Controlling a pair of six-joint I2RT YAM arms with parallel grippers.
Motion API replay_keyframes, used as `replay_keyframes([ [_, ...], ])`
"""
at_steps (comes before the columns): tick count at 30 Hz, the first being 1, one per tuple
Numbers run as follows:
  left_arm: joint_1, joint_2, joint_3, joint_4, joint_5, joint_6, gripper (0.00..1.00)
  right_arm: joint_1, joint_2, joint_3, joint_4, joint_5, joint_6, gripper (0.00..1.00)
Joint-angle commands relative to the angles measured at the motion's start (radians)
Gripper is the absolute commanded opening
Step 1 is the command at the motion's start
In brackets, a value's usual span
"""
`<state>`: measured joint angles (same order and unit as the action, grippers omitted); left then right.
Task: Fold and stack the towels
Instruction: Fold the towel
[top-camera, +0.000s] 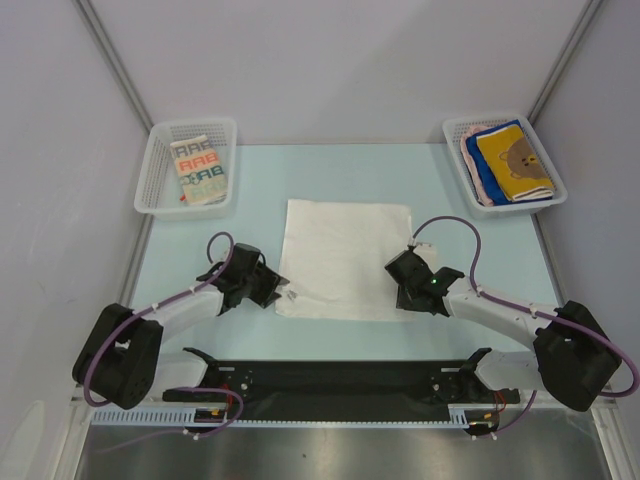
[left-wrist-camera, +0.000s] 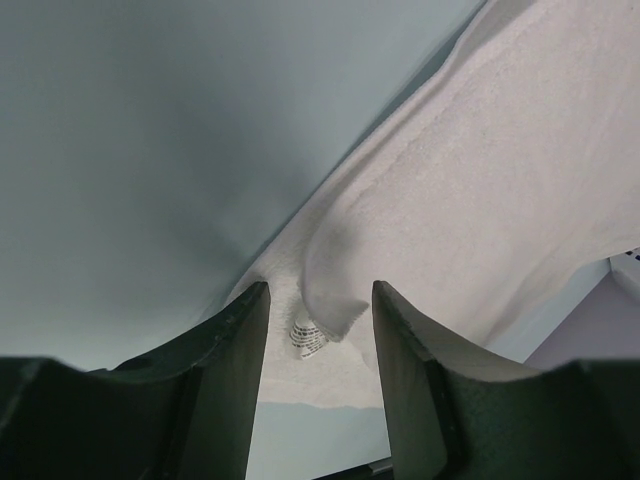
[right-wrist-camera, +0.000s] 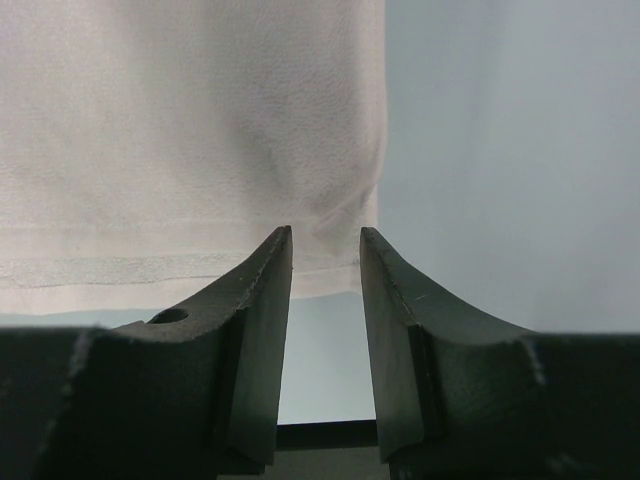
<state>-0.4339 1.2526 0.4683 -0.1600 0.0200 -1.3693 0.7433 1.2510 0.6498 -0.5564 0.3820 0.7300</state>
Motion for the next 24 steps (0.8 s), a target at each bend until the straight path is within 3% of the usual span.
replay_keyframes([
  [1, -0.008, 0.016, 0.024, 0.013, -0.014, -0.034, 0.51, 0.007, -0.010, 0.008, 0.015, 0.034, 0.013, 0.38],
  [6, -0.008, 0.036, 0.033, -0.003, -0.014, -0.036, 0.48, 0.007, -0.012, 0.007, 0.015, 0.031, 0.012, 0.38],
  [24, -0.008, -0.021, -0.008, -0.032, -0.017, 0.058, 0.20, -0.010, -0.030, -0.002, 0.010, 0.034, 0.006, 0.40],
])
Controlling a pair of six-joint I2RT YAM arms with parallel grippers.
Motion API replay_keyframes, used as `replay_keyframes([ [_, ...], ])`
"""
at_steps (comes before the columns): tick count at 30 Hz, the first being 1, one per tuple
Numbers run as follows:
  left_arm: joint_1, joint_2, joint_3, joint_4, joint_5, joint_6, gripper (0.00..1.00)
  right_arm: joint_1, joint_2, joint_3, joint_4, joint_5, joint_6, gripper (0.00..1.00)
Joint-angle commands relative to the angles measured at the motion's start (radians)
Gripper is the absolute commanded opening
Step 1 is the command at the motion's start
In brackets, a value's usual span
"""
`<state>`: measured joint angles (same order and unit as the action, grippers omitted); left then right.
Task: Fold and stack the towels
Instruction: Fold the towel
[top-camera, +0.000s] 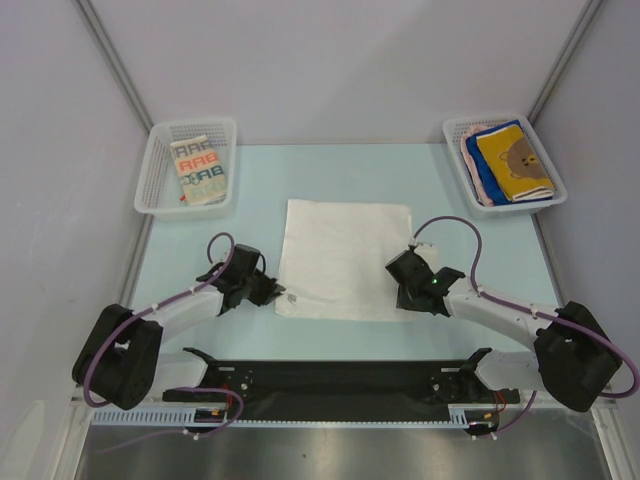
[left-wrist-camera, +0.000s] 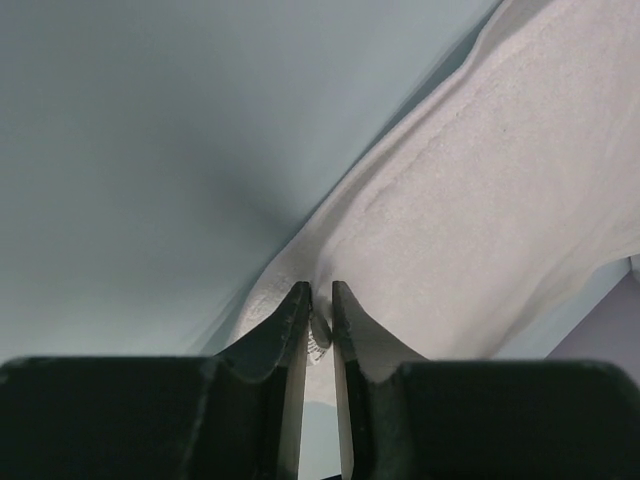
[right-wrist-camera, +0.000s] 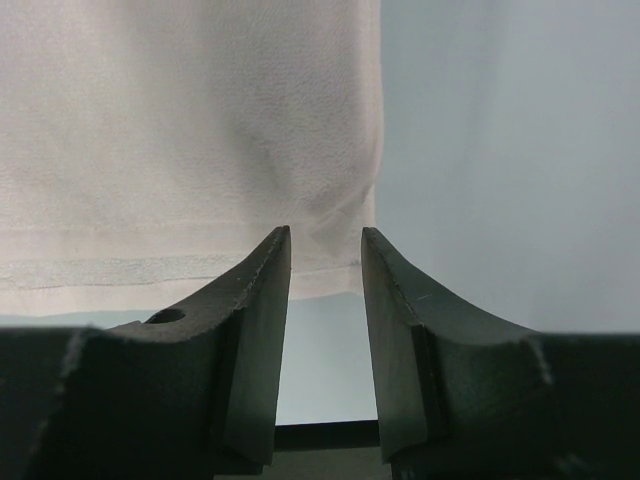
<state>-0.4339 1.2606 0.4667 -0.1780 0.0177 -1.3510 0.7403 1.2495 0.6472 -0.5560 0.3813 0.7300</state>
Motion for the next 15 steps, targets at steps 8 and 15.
replay_keyframes([
  [8, -0.006, -0.033, -0.007, 0.005, 0.001, 0.119, 0.11, -0.019, -0.010, 0.002, 0.022, 0.027, -0.003, 0.42],
  [15, -0.008, -0.009, -0.017, 0.035, 0.016, 0.148, 0.00, -0.041, 0.019, -0.012, 0.037, 0.028, -0.015, 0.43],
])
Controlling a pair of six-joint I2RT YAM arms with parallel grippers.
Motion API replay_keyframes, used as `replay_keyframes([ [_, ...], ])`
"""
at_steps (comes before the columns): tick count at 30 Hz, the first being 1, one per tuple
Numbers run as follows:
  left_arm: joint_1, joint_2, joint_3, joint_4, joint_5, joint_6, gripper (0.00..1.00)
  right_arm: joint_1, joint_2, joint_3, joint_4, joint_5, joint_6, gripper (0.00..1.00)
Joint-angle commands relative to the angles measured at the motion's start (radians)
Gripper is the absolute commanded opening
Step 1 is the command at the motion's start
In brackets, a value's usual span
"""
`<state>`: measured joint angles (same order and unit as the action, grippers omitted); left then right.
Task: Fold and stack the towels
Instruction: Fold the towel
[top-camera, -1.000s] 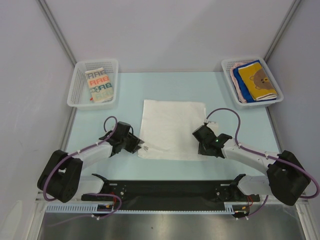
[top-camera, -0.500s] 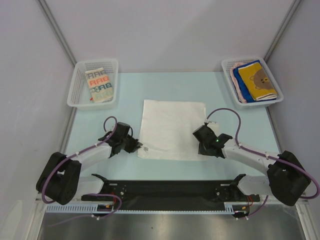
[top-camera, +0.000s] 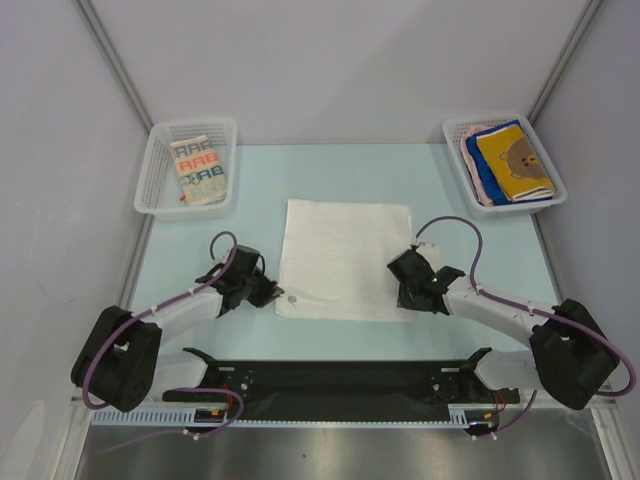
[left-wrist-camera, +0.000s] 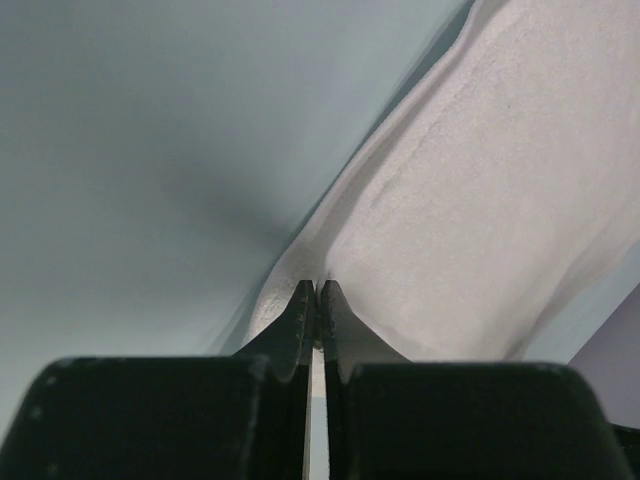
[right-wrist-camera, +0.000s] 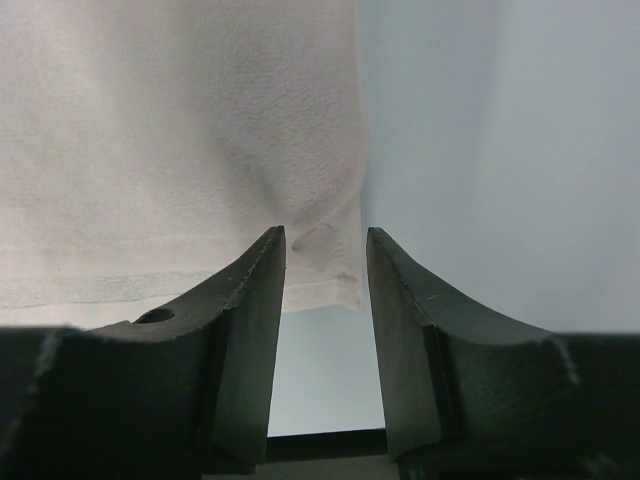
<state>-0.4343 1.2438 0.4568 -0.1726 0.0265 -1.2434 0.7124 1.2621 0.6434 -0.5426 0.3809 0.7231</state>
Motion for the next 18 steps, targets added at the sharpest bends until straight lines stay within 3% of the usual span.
replay_keyframes([
  [1, -0.007, 0.009, -0.007, 0.035, 0.009, 0.044, 0.01, -0.017, 0.006, -0.014, 0.027, 0.026, -0.011, 0.43],
  [5, -0.007, 0.019, -0.007, 0.039, 0.010, 0.058, 0.00, -0.040, -0.013, -0.028, 0.023, 0.020, -0.021, 0.41],
  [14, -0.007, 0.025, 0.002, 0.041, 0.010, 0.071, 0.00, -0.056, -0.050, -0.044, 0.004, 0.018, -0.021, 0.19],
  [18, -0.007, 0.032, 0.003, 0.045, 0.013, 0.076, 0.00, -0.056, -0.049, -0.050, 0.012, 0.009, -0.019, 0.16],
])
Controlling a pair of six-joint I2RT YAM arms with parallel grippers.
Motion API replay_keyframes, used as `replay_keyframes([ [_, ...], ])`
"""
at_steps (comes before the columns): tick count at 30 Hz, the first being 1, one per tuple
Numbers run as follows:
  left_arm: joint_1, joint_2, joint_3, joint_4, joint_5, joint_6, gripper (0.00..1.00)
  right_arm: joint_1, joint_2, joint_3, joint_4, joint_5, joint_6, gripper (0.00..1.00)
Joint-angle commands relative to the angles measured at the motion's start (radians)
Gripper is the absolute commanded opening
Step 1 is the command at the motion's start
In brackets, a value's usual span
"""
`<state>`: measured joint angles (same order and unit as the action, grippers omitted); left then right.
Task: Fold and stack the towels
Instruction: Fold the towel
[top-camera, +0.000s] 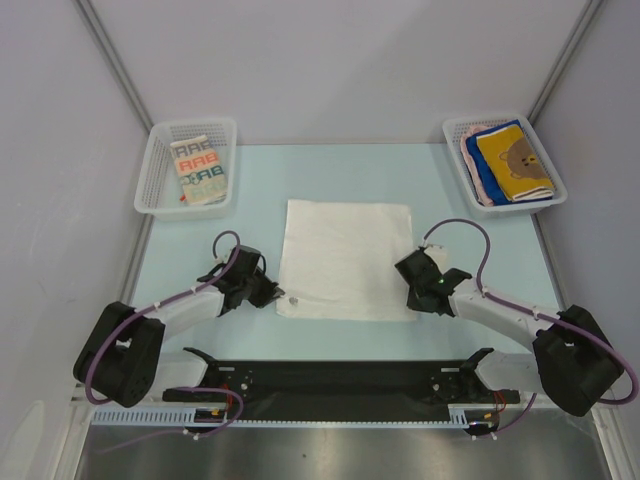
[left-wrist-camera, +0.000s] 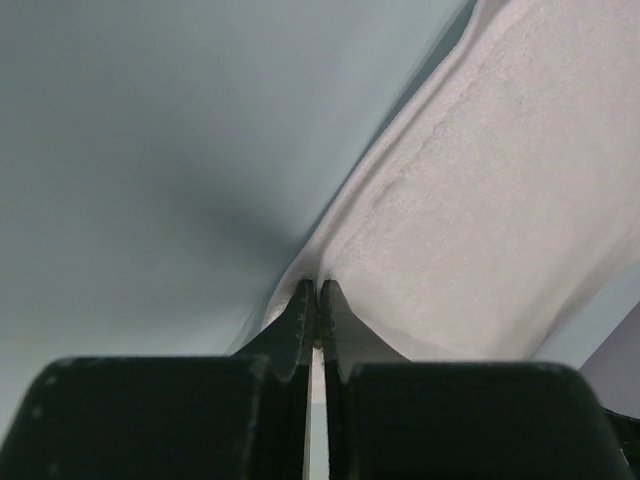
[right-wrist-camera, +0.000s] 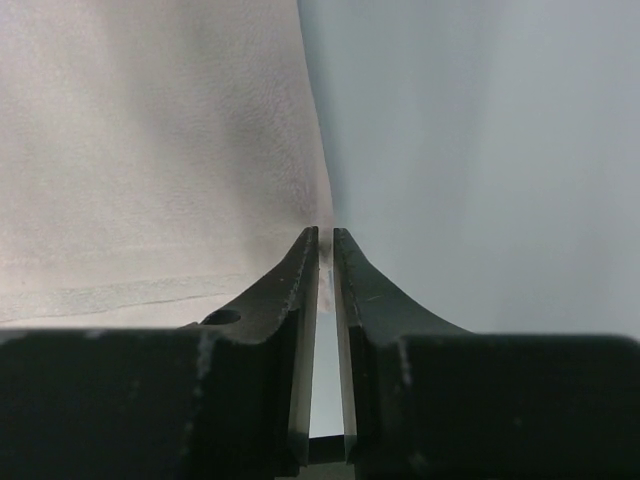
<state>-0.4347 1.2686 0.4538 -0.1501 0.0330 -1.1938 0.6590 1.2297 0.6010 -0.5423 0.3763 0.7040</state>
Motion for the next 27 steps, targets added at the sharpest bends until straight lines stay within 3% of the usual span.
replay_keyframes([
  [1, -0.007, 0.012, 0.008, 0.020, 0.005, 0.026, 0.00, -0.004, -0.013, -0.009, 0.015, 0.012, 0.002, 0.15],
  [13, -0.007, 0.021, 0.023, 0.009, 0.004, 0.034, 0.01, -0.004, -0.024, -0.021, 0.021, -0.002, 0.009, 0.34],
  [24, -0.007, 0.029, 0.029, 0.020, 0.010, 0.034, 0.00, -0.004, -0.015, -0.027, 0.042, -0.014, 0.015, 0.35],
  [27, -0.007, 0.029, 0.034, 0.015, 0.007, 0.037, 0.00, -0.004, -0.021, -0.027, 0.041, -0.014, 0.017, 0.28],
])
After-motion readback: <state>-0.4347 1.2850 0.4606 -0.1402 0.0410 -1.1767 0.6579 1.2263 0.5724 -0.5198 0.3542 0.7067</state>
